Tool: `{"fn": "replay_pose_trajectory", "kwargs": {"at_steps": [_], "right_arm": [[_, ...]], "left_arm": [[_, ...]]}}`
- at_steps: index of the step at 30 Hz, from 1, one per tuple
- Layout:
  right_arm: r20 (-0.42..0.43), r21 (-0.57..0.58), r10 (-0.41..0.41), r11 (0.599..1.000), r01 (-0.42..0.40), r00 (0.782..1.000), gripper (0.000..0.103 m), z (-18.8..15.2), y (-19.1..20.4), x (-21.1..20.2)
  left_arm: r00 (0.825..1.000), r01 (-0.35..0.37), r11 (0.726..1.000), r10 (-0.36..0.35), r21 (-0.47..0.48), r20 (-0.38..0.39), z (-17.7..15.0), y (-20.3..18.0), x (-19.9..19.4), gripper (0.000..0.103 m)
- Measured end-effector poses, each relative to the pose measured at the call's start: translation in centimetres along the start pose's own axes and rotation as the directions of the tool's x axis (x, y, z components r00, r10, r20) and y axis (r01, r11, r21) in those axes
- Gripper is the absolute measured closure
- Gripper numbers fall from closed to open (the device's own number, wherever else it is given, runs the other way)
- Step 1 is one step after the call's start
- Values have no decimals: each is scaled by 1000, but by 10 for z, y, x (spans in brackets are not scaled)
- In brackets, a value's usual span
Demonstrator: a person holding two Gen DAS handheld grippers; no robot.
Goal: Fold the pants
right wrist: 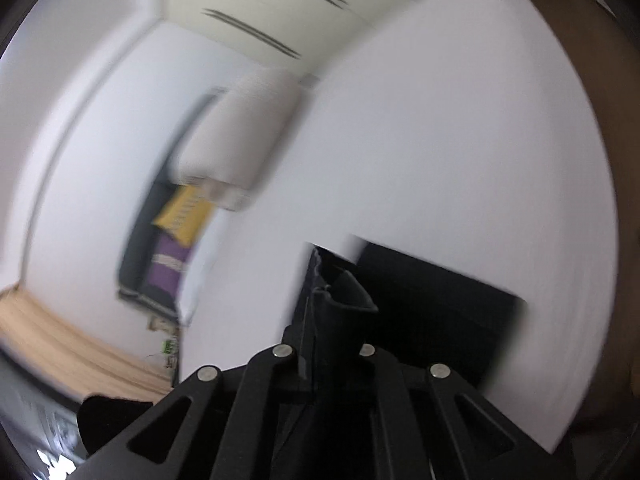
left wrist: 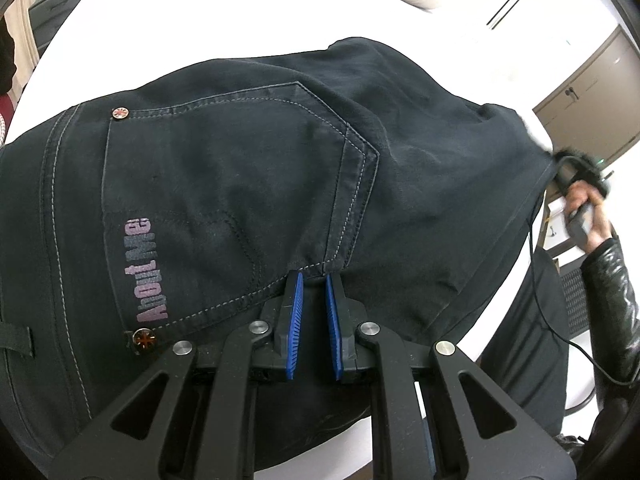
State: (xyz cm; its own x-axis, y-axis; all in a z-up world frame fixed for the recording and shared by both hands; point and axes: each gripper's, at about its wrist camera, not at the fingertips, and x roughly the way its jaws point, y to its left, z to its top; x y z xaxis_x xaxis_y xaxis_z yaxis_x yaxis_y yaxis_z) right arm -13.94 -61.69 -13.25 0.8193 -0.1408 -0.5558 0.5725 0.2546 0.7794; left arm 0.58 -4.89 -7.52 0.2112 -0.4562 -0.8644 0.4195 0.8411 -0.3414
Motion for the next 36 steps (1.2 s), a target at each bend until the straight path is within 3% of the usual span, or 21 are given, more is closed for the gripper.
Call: {"fn": "replay_pose_trajectory", "kwargs": {"at_steps": [1,2,3,10,15,17,20,22,24,25,26,28,30,32,36], "right_arm": [[-19,70,21,997,-20,1000,102,-3,-21,5],[-3,101,82,992,-81,997,103,-6,-32,1],[0,97,86,992,-85,996,102,-8,-33,-3],[26,-11,7,1000,-7,1000,93,6,-12,-17],[39,-91,-62,994,66,997,96,24,-3,-20],[91,-75,-92,992,98,992,102,35,-9,-29],[100,-17,-89,996,91,991,102,46,-37,-47],[60,-46,-38,998,41,997,101,48,-39,-58],[36,-80,12,997,-9,999,97,44,-31,-69],[16,-90,26,996,-25,1000,89,40,-25,-76],[7,-93,51,994,-50,999,62,35,-24,-83],[34,-79,104,992,-101,994,23,22,-24,-96],[17,-41,154,987,-153,988,21,13,-26,-95],[-14,3,175,985,-175,984,30,7,-32,-90],[-53,61,114,992,-110,992,39,-2,-45,-76]], "left_arm": [[1000,1,1000,-1,0,1,-1,0,-1,91],[1000,2,1000,-2,-5,3,-2,1,-1,91],[1000,3,1000,-3,-8,4,-2,2,-2,91],[1000,-9,1000,10,-12,3,-2,0,-4,91],[1000,-1,999,1,-38,20,-4,2,-8,91],[1000,1,999,0,-53,28,-5,3,-9,91],[999,7,997,-3,-77,44,-7,5,-12,91],[999,7,997,-3,-82,53,-8,5,-13,91],[998,6,996,-1,-85,55,-10,6,-13,91],[998,7,996,-2,-88,56,-10,6,-13,91],[998,9,996,-4,-90,56,-9,7,-13,91],[998,15,995,-10,-95,56,-10,9,-15,91],[998,21,995,-15,-101,57,-10,11,-16,91],[998,22,994,-16,-105,58,-10,12,-16,91],[998,22,994,-16,-104,58,-10,14,-17,91]]}}
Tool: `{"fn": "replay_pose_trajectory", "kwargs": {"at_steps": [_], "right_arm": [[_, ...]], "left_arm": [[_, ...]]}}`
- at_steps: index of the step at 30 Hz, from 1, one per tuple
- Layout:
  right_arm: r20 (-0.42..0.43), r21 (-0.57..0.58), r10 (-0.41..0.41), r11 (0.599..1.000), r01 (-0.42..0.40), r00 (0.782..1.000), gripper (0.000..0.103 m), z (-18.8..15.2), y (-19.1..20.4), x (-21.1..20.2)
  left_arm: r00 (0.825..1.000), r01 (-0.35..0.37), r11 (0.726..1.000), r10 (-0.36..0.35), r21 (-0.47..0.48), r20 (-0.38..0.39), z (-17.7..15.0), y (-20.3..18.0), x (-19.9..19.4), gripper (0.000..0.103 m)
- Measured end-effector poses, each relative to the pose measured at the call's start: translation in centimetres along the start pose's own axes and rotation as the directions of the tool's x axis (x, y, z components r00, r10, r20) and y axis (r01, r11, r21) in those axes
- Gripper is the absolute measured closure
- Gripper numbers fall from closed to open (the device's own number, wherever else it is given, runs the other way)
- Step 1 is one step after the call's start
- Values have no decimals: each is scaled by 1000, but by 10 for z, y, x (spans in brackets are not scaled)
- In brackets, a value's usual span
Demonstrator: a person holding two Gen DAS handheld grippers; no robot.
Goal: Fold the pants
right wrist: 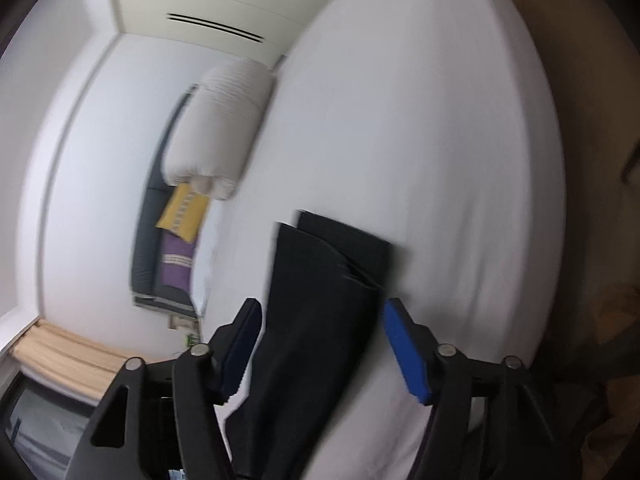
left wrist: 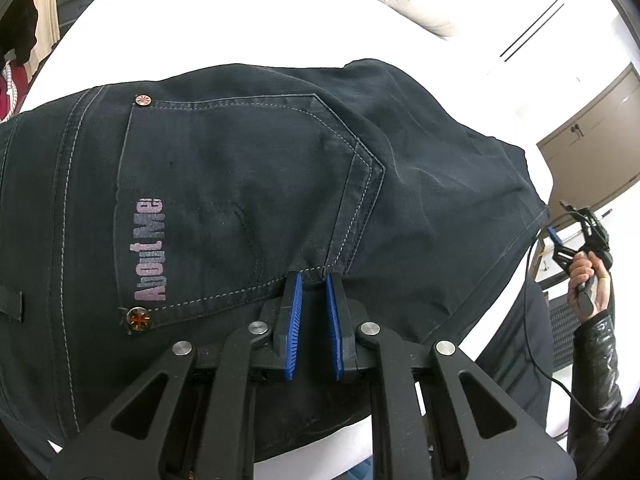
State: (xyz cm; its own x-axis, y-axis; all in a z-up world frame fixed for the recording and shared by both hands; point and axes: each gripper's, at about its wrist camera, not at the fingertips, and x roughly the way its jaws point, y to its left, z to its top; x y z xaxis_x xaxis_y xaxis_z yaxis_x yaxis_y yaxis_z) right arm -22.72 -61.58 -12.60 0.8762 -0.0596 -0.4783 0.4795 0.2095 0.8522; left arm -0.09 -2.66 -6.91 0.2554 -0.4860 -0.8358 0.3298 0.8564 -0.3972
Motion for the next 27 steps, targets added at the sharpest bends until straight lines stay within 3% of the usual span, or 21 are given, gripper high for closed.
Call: {"fn": "replay_pose_trajectory", "kwargs": {"at_steps": [3,5,8,13,17,24,26,27], "right_arm": [[-42,15,3,1000,-2,999,45,-6,-5,12],[-54,14,8,1000,-8,999,70,-8,-3,17],[-39,-18,29,999,-29,999,79,-10,5,14],[-39,-21,55,998,-56,998,79,-11,9,12],[-37,-66,-100,993,97,994,79,-17,12,9],[-1,-147,-10,989,10,1000,79,-24,29,14],[5,-206,-44,978,45,999,79,-26,38,19],[24,-264,-100,959,103,995,79,-29,45,20]], "left_arm": [[1000,0,1000,0,-3,1,1,-1,0,91],[1000,-4,1000,4,0,-1,1,-1,0,91],[1000,-6,1000,6,0,-1,1,0,-2,91],[1000,-5,1000,5,2,-1,1,0,-2,91],[1000,-4,1000,4,0,-2,1,-1,0,91],[1000,0,1000,0,0,1,0,0,1,91],[1000,1,1000,-1,-3,2,0,0,1,91],[1000,0,1000,0,-2,2,0,0,1,91]]}}
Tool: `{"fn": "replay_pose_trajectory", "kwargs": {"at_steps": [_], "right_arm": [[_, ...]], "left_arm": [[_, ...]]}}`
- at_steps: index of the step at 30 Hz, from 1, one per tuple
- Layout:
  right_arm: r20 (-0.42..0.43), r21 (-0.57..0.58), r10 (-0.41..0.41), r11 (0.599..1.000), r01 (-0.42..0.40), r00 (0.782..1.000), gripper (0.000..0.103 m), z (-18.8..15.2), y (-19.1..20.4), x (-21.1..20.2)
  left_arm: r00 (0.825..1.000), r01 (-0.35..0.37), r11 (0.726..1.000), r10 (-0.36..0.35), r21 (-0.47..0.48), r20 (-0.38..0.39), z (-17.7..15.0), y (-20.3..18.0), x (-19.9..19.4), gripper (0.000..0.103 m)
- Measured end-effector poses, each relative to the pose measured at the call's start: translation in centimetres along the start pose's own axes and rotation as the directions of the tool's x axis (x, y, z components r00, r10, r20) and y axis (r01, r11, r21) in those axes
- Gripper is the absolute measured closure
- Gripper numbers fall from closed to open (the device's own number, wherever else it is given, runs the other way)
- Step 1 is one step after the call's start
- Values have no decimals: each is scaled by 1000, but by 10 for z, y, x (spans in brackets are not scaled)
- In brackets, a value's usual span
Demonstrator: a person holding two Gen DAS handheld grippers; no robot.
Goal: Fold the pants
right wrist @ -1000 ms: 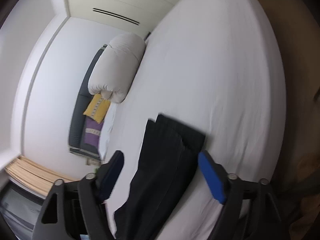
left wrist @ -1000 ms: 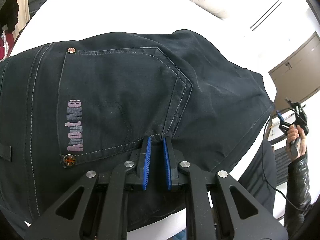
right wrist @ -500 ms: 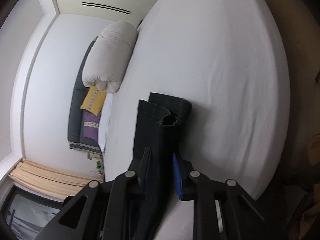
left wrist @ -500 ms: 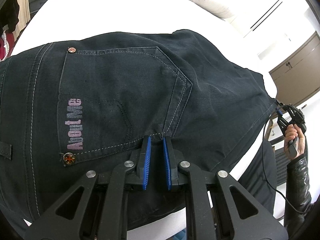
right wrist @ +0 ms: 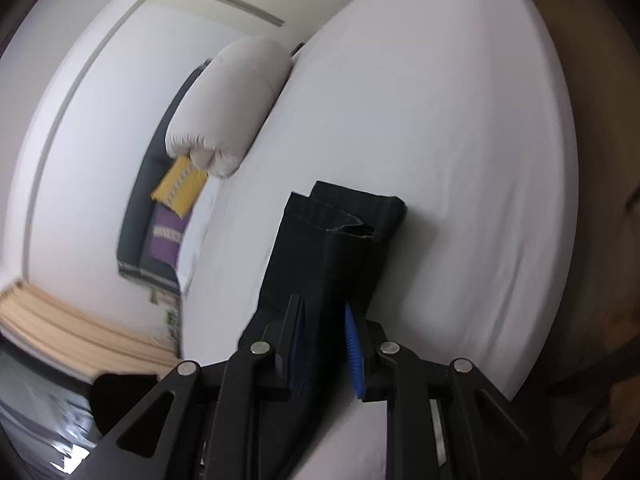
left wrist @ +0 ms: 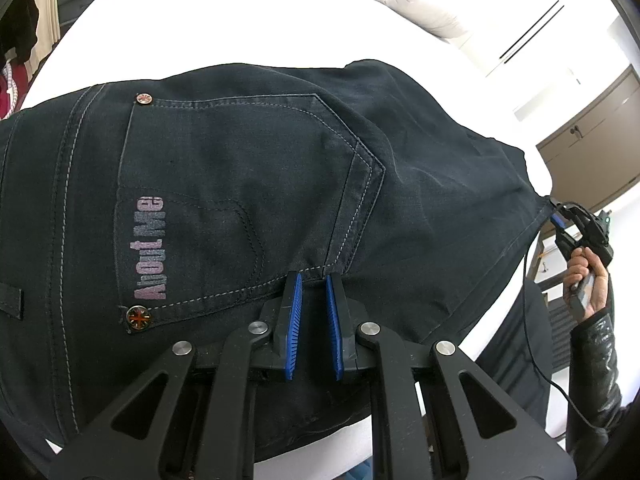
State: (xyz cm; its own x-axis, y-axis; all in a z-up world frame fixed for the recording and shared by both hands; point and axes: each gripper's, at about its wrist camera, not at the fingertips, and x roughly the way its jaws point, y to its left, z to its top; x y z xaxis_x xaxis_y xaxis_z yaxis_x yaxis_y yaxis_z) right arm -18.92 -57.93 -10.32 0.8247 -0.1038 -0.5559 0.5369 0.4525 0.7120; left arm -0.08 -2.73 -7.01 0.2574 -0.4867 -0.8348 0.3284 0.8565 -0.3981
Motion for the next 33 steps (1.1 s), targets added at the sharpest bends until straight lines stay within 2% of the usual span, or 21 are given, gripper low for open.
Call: {"fn": "replay_pose_trajectory", "kwargs": {"at_steps": [1,3,4,7,12,15,17,19,22,25,27,29,31,33], "right_arm": [[17,-93,-89,992,91,996,79,-3,12,1],[42,-189,-159,968,164,986,78,-11,26,1],[46,-193,-155,968,161,987,78,-14,28,1],[33,-158,-110,981,114,993,69,-15,22,8],[38,-95,-79,992,82,996,68,-5,10,14],[104,-215,-147,962,166,984,69,-7,34,7],[120,-255,-133,954,160,984,69,-11,44,4],[88,-269,-98,956,119,991,69,-12,46,11],[70,-226,-133,963,145,989,69,-8,40,18],[69,-230,-118,964,131,991,69,-7,41,15],[31,-260,-154,953,156,988,69,-6,41,24],[-42,-229,-199,956,185,979,69,-3,32,41],[-56,-163,-183,972,171,982,72,3,22,46],[-62,-111,-185,978,178,981,86,10,16,48]], "left_arm": [[1000,0,1000,0,0,0,0,0,-1,91],[1000,2,1000,-2,-2,0,0,1,0,91],[1000,2,1000,-2,-1,0,0,1,-1,91],[1000,3,1000,-3,1,0,0,1,-1,91],[1000,7,1000,-7,-2,3,0,3,-1,91],[1000,6,1000,-6,-2,2,-1,4,-1,91],[1000,6,1000,-6,-2,2,-1,4,-1,91],[1000,7,1000,-7,-1,3,-1,4,-1,91],[1000,12,1000,-12,0,-1,0,4,-2,91],[1000,15,1000,-15,-6,1,0,5,-1,91],[1000,14,1000,-14,-1,1,0,5,-1,91],[1000,17,1000,-17,-4,1,0,5,-2,91],[1000,18,1000,-18,-6,1,0,5,-2,91],[1000,17,1000,-17,-7,-1,1,5,-2,91]]}}
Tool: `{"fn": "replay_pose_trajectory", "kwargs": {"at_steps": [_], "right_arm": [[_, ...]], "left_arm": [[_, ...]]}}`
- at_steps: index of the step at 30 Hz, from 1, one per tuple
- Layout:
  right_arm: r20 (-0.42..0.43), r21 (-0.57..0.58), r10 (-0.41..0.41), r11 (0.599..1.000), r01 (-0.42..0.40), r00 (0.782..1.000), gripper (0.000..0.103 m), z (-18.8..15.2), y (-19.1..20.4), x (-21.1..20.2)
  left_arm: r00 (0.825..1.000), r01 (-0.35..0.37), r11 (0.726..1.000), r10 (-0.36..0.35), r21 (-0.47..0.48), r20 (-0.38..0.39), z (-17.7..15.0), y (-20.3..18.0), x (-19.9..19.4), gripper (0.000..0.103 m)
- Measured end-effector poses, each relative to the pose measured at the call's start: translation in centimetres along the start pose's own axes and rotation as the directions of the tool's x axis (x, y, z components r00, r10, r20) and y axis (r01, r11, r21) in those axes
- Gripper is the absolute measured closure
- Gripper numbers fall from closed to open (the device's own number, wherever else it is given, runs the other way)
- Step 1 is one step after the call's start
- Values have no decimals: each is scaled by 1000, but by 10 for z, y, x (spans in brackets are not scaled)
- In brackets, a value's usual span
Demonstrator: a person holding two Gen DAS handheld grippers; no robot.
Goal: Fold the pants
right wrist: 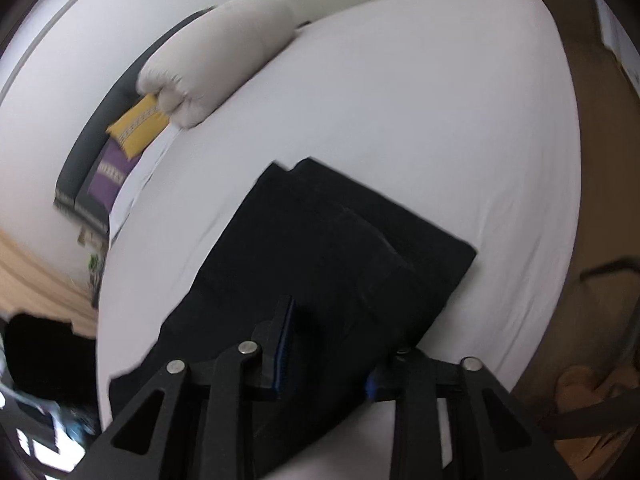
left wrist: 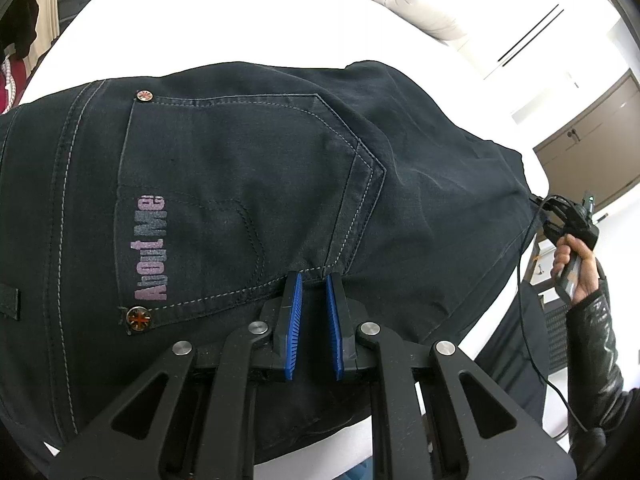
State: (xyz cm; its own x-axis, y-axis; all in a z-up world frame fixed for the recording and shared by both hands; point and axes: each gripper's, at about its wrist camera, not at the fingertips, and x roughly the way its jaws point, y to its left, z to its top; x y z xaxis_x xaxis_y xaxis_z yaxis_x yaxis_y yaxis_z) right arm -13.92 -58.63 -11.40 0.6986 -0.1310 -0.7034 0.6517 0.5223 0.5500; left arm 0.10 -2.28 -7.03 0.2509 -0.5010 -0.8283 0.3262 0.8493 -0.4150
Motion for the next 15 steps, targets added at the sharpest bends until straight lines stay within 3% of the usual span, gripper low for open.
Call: {"fn": "replay_pose_trajectory", "kwargs": {"at_steps": [1,2,5,9,11,14,15], "right_arm": [[-6,13,11,1000,-10,1000,96,3,-2,1],[-9,16,21,1000,-21,1000,98,6,-3,2],[21,-29,21,999,-21,1000,100,10,4,-6],[130,-71,56,996,-47,990,101,15,12,-30],[138,-8,48,999,-47,989,101,16,0,-25],[67,114,54,992,-61,996,102,5,-34,3],[78,171,103,978,-115,992,103,-3,-50,9]], "left_arm": [[1000,-1,1000,1,-1,-1,0,0,0,91],[1000,-2,1000,2,0,-2,1,0,0,91],[1000,-6,1000,6,1,-1,2,-1,0,91],[1000,17,1000,-17,-1,1,2,-2,0,91],[999,33,999,-33,7,-1,3,-4,1,91],[1000,18,999,-18,43,11,-1,-8,3,91],[999,28,999,-28,41,17,-2,-7,3,91]]}}
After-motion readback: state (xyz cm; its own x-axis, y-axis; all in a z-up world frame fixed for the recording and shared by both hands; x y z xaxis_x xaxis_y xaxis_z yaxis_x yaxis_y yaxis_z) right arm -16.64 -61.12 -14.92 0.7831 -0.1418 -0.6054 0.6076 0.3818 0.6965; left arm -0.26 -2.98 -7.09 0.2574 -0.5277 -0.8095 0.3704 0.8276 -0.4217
